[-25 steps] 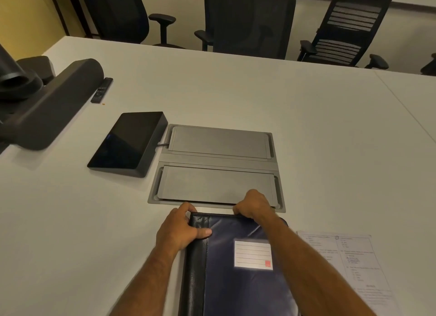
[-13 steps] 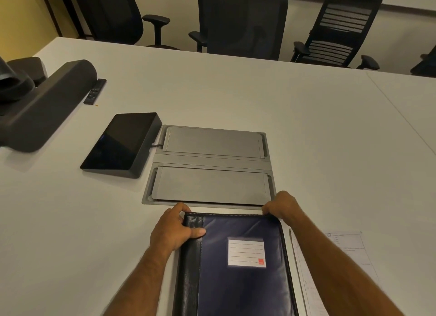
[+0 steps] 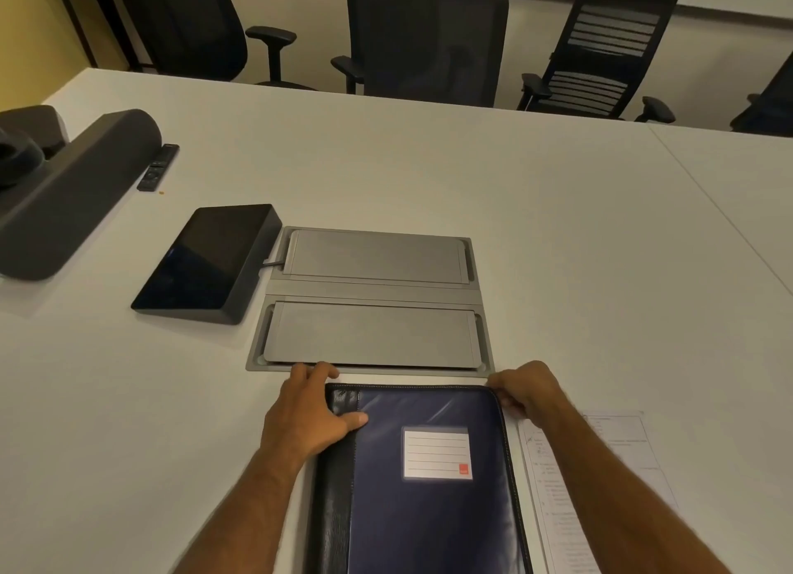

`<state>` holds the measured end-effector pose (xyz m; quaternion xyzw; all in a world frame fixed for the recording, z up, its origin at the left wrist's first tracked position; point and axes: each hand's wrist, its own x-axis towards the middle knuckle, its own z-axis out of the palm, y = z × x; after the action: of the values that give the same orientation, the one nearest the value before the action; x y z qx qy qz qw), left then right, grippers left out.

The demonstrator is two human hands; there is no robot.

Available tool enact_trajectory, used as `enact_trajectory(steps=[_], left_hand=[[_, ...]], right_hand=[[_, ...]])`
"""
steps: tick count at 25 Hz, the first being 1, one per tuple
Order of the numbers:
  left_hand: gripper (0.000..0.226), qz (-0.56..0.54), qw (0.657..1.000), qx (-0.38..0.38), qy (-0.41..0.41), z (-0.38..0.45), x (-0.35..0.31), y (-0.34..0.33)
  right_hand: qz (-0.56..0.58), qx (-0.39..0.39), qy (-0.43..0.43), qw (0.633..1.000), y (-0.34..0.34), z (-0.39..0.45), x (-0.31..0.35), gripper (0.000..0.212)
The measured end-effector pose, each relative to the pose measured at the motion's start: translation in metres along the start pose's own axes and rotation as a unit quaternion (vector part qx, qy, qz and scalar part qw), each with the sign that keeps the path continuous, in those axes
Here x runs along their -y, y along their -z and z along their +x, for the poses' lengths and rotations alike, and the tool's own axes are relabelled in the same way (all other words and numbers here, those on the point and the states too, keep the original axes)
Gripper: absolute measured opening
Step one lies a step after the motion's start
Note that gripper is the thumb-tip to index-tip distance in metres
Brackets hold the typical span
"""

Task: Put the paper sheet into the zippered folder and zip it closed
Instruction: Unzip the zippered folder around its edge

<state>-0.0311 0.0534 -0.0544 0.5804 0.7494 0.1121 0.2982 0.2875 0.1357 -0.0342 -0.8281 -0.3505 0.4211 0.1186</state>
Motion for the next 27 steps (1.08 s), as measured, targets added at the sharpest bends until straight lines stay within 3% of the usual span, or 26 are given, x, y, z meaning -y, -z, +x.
enact_trajectory(steps=[2,5,9,13,19,27], left_hand=[[0.093,0.097,0.992,-0.025,-0.077,0.001,-0.011,-0.001],[0.105,0.129,0.982,0.01,-0.139,0.002,-0.045,-0.01],[0.108,0.164,0.972,0.112,-0.124,0.002,-0.091,-0.032],[0.1,0.168,0.972,0.126,-0.11,-0.003,-0.105,-0.044],[0.084,0.144,0.976,0.117,-0.115,-0.003,-0.104,-0.046],[0.08,0.139,0.978,0.115,-0.108,-0.003,-0.11,-0.041]], right_hand=[[0.014,-0.002,0.003,1.0,-0.001,0.0,-0.001,0.014],[0.055,0.054,-0.001,0.997,0.0,-0.001,-0.001,0.005],[-0.026,0.126,0.085,0.988,0.01,-0.004,-0.002,0.013],[-0.066,0.178,0.209,0.959,0.028,0.0,-0.014,0.02],[-0.234,0.068,0.385,0.89,0.016,-0.001,-0.029,0.018],[-0.258,-0.014,0.449,0.855,0.024,-0.007,-0.062,0.012]])
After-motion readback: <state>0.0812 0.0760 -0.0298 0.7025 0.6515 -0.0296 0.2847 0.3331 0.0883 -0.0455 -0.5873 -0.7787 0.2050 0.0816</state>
